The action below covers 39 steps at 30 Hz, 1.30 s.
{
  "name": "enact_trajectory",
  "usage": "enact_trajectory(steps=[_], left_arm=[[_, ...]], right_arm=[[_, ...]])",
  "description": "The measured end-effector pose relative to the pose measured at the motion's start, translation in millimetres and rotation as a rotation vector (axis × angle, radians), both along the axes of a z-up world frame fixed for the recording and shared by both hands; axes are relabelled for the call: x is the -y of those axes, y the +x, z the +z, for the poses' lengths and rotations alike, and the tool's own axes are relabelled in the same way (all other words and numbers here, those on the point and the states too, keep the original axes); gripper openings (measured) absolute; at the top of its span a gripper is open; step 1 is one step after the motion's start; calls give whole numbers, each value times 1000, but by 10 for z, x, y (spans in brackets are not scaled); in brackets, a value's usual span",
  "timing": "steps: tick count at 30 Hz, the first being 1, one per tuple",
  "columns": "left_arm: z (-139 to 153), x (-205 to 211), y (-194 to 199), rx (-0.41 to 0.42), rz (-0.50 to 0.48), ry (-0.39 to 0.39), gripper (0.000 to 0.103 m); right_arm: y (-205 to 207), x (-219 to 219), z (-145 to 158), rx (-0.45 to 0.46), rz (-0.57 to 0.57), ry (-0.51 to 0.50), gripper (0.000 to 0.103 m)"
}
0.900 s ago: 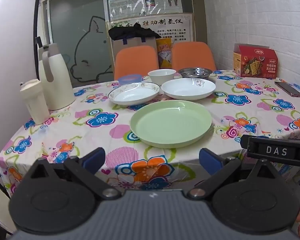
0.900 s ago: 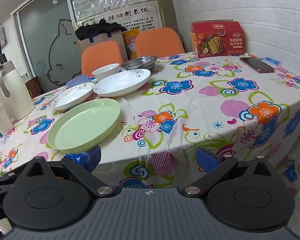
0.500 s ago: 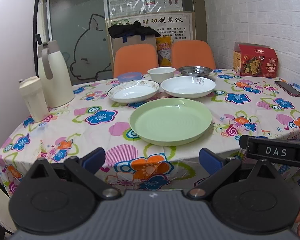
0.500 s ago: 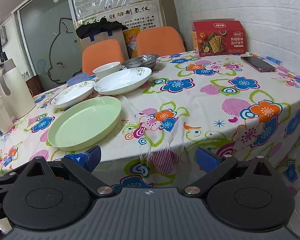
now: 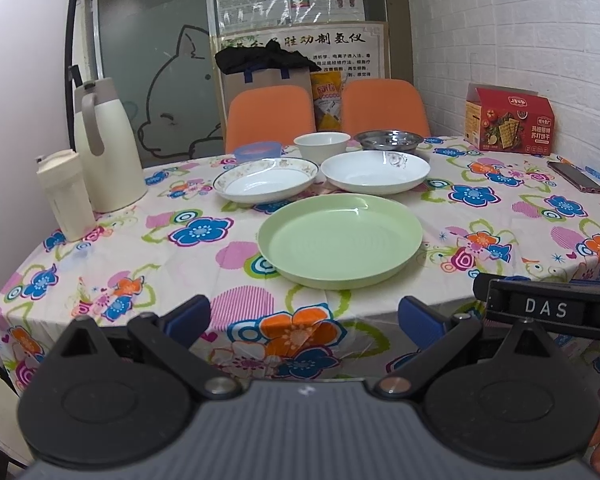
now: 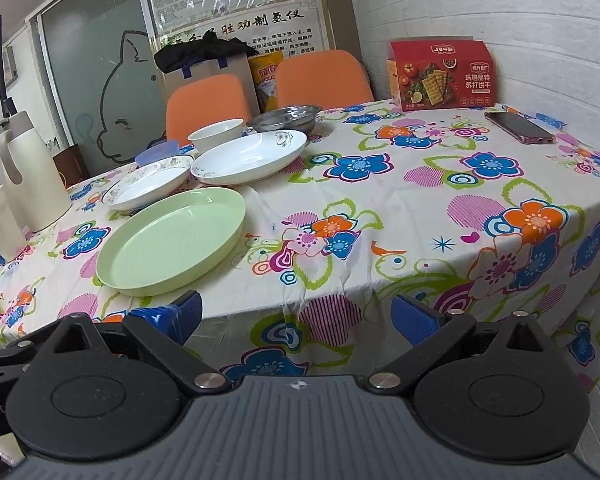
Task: Organize plates and bowls
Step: 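Move both grippers toward the pale green plate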
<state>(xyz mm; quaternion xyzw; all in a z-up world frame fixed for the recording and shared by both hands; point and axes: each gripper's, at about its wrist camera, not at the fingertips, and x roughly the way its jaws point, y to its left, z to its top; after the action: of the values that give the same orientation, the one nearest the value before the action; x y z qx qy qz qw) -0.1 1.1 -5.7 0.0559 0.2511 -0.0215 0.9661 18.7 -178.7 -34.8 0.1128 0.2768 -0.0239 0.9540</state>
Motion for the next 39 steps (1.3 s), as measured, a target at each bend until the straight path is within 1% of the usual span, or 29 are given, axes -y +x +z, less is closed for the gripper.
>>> enact_trajectory(steps=[30,39], left_arm=[[-17,11,38,-12,1,2,99],[-65,-17,178,-44,9,-10,99]], right_arm=[[0,-17,15,-1,5,-15,89],[29,1,-10,-11,-1,-34,89]])
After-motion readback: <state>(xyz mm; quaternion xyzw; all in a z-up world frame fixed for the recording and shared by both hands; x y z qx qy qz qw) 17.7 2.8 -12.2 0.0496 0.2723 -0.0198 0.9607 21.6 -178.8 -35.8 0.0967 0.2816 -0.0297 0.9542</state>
